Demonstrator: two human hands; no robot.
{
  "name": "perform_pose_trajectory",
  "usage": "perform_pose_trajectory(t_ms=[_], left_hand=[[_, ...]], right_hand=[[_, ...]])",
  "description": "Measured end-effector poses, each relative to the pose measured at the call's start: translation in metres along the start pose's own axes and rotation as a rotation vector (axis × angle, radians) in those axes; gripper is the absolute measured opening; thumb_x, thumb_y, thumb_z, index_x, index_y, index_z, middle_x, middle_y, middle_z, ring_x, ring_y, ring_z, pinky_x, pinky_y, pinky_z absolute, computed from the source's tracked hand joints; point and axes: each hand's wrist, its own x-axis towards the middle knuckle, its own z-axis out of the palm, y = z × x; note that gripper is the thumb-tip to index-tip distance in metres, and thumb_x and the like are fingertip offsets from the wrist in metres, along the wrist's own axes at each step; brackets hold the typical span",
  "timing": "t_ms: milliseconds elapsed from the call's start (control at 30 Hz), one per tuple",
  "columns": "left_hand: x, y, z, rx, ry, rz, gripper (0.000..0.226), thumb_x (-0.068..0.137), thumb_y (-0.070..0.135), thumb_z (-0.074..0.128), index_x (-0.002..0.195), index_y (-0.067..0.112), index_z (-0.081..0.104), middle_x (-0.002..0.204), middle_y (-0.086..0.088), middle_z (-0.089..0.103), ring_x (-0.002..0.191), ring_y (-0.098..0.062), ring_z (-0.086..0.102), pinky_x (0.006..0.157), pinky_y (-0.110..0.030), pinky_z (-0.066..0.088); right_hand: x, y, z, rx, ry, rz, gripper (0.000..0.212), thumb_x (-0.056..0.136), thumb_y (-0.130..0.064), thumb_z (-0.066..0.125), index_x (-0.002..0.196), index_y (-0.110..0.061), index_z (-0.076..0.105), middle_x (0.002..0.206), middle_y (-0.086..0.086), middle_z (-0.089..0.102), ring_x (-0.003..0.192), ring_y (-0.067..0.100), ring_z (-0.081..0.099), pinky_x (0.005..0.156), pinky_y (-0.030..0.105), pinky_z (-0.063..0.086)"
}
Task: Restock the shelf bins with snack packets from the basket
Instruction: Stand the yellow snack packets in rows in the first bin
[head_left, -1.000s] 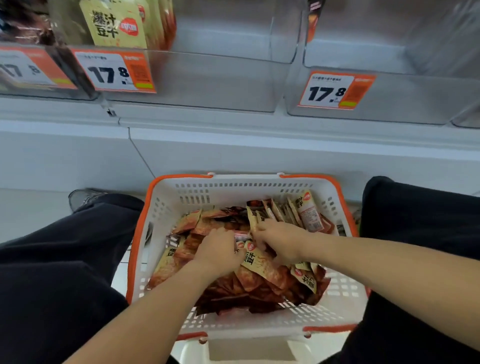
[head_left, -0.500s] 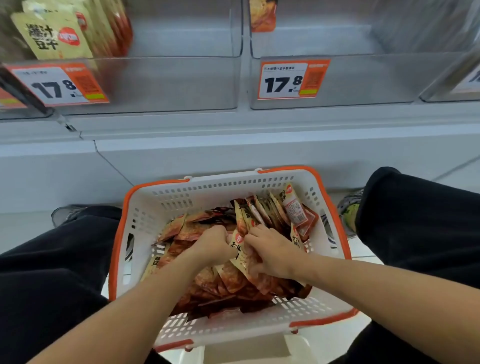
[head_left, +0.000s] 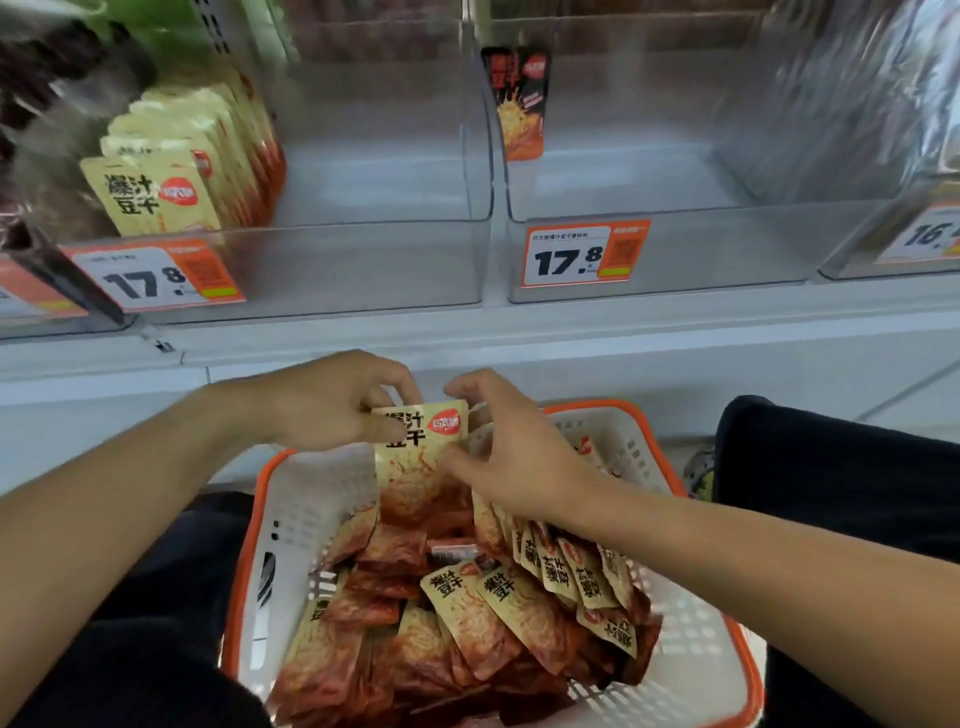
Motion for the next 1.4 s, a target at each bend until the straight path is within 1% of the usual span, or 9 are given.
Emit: perform_pose_trajectory(t_ms=[267, 400, 567, 667, 767, 867, 1133, 1267, 1400], left_hand=[[-0.024, -0.009, -0.037, -0.508, 0.421, 0.165, 0.036, 0.080, 0.037, 0.068, 0.107, 0.013, 0.070, 0.101, -0.005, 0.076, 0.097, -0.021, 0.070, 0.087, -0.033, 0.053], [-0.034, -0.016, -0.051, -0.491, 0.422, 0.207, 0.044, 0.076, 0.042, 0.083, 0.112, 0.019, 0.070, 0.107, 0.003, 0.076, 0.102, -0.015, 0.071, 0.089, -0.031, 0.058], [-0.039, -0.022, -0.062, -0.356, 0.875, 0.229, 0.032, 0.075, 0.011, 0.081, 0.095, 0.032, 0.068, 0.088, 0.025, 0.074, 0.083, 0.004, 0.070, 0.074, -0.014, 0.055], [-0.047, -0.036, -0.069, -0.268, 1.067, 0.205, 0.024, 0.074, 0.019, 0.083, 0.093, 0.026, 0.071, 0.090, 0.013, 0.076, 0.085, -0.006, 0.071, 0.080, -0.029, 0.058], [-0.059, -0.045, -0.072, -0.185, 1.301, 0.188, 0.030, 0.078, 0.020, 0.083, 0.101, 0.025, 0.065, 0.094, 0.014, 0.070, 0.091, -0.003, 0.066, 0.079, -0.014, 0.050], [-0.073, -0.053, -0.077, -0.122, 1.508, 0.150, 0.040, 0.083, 0.011, 0.077, 0.116, 0.021, 0.057, 0.104, 0.006, 0.064, 0.094, -0.009, 0.062, 0.079, -0.022, 0.050], [-0.070, -0.086, -0.074, 0.028, 1.524, -0.035, 0.049, 0.081, 0.015, 0.080, 0.122, 0.013, 0.055, 0.109, 0.003, 0.053, 0.102, -0.023, 0.053, 0.083, -0.020, 0.037], [-0.063, -0.084, -0.074, 0.026, 1.582, -0.004, 0.055, 0.076, 0.009, 0.083, 0.123, 0.008, 0.054, 0.113, 0.005, 0.042, 0.105, -0.006, 0.041, 0.088, -0.007, 0.033], [-0.053, -0.085, -0.074, 0.017, 1.576, 0.001, 0.062, 0.073, 0.015, 0.086, 0.125, 0.016, 0.052, 0.118, 0.009, 0.035, 0.119, -0.024, 0.044, 0.099, -0.044, 0.046]], right_hand=[[0.061, -0.075, -0.038, 0.152, 0.037, -0.017, 0.034, 0.074, -0.005, 0.084, 0.082, -0.023, 0.056, 0.089, 0.005, 0.072, 0.079, 0.033, 0.069, 0.073, 0.055, 0.056], [0.083, -0.105, -0.044, 0.243, 0.097, -0.088, 0.033, 0.079, 0.000, 0.080, 0.087, -0.018, 0.054, 0.096, 0.007, 0.072, 0.087, 0.027, 0.073, 0.074, 0.056, 0.058], [0.101, -0.135, -0.048, 0.121, 0.139, -0.295, 0.023, 0.083, -0.012, 0.079, 0.087, -0.019, 0.057, 0.090, -0.003, 0.072, 0.084, 0.016, 0.071, 0.068, 0.038, 0.060], [0.108, -0.149, -0.045, -0.105, 0.199, -0.471, 0.014, 0.085, -0.017, 0.077, 0.086, -0.016, 0.063, 0.085, -0.008, 0.068, 0.082, 0.010, 0.066, 0.063, 0.028, 0.056], [0.119, -0.153, -0.030, -0.069, 0.348, -0.597, 0.010, 0.087, -0.014, 0.075, 0.087, -0.011, 0.066, 0.084, -0.004, 0.068, 0.077, 0.012, 0.065, 0.064, 0.032, 0.055], [0.128, -0.153, -0.010, 0.035, 0.503, -0.636, 0.013, 0.090, -0.014, 0.072, 0.090, -0.017, 0.060, 0.086, -0.002, 0.065, 0.078, 0.013, 0.064, 0.065, 0.031, 0.055], [0.172, -0.158, 0.031, 0.077, 0.541, -0.535, 0.011, 0.089, -0.021, 0.073, 0.090, -0.023, 0.062, 0.084, -0.005, 0.069, 0.073, 0.011, 0.065, 0.064, 0.035, 0.055], [0.197, -0.153, 0.047, -0.129, 0.411, -0.480, 0.013, 0.088, -0.027, 0.074, 0.098, -0.021, 0.067, 0.090, -0.005, 0.071, 0.077, 0.014, 0.067, 0.071, 0.041, 0.056], [0.207, -0.159, 0.051, -0.323, 0.308, -0.395, 0.023, 0.088, -0.030, 0.074, 0.107, -0.025, 0.060, 0.097, -0.001, 0.070, 0.086, 0.022, 0.067, 0.076, 0.041, 0.056]])
